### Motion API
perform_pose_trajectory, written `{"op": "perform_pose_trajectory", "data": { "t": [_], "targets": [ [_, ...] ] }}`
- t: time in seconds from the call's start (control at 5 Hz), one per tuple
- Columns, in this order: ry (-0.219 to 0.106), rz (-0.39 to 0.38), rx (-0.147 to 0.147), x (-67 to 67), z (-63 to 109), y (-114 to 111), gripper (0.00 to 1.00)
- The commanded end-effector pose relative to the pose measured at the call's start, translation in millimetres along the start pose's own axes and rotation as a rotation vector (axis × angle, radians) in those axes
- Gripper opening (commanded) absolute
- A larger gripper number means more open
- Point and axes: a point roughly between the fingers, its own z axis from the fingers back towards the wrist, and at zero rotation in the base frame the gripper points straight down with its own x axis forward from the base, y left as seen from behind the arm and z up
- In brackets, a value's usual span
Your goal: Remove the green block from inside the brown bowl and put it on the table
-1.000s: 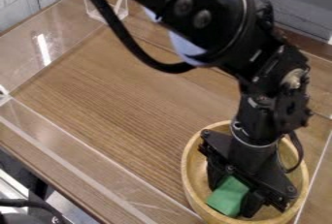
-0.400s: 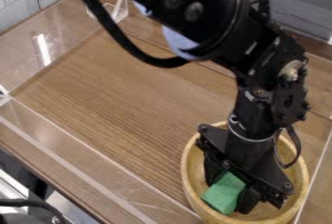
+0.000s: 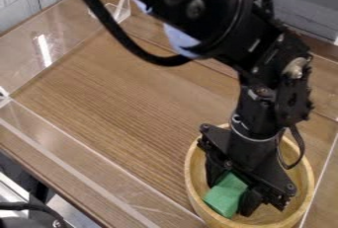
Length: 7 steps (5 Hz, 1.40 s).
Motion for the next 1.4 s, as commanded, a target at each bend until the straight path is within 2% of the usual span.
{"op": "perform_pose_trajectory", "data": {
  "t": [0.0,1.2],
  "targets": [
    [-0.072,0.002,-0.018,10.9,18.7,1,0.00],
    [-0.071,-0.004,-0.016,5.6,36.7,10,0.00]
  ]
}}
